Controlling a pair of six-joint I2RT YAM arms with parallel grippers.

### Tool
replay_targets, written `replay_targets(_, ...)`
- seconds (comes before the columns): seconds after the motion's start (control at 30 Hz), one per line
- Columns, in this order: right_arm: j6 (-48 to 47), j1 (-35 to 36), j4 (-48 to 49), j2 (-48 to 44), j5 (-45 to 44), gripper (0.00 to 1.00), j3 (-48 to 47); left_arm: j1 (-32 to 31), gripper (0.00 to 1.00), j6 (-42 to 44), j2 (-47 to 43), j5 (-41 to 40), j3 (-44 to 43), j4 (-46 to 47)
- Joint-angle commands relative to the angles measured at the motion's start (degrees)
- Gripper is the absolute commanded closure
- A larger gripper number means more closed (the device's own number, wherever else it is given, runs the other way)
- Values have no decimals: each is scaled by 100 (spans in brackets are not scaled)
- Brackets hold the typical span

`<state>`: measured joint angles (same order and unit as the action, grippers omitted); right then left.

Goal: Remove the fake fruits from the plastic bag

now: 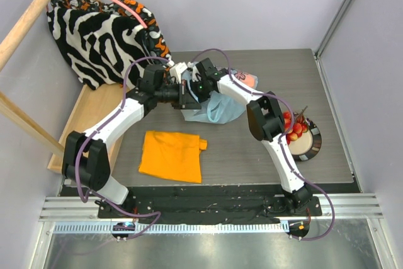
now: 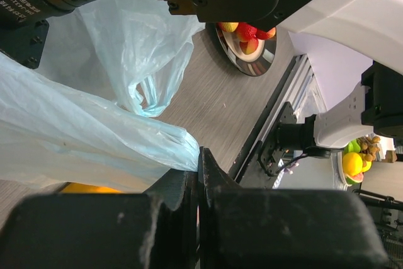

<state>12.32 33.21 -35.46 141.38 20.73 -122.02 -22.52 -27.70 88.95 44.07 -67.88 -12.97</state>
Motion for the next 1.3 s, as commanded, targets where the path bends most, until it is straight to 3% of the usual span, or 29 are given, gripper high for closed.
replay_targets(0.0,-203,19,136,-303,220,95,-174,20,100,134,-220,57,-15,23)
replay_targets(0.03,-360,27,40,-435,273,99,-60,37,100,160,-176,40,-32,31)
replay_targets(0.4,-2171,-60,-1444,-3227,485,99,1688,283,100,485,386,-110,-1051,-56)
replay_targets(0.77,-3438,-218,-3001,-4977,178,99,1988,301,100,222,729,-153,-1272,356)
replay_targets(0.87,-3368,-762,-3098,-5636,2,99,2436,310,100,169,799,-145,-1333,401)
replay_targets(1.0,-3551,-2237,-3457,-6271,-227,99,3006,310,100,90,835,-101,-1369,462)
replay_targets(1.03,-3891,-2832,-3519,-6411,-297,99,3113,319,100,55,835,-83,-1369,488)
replay_targets(1.27,-5229,-4811,-3599,-7510,-921,99,4483,310,100,-463,791,31,-1342,822)
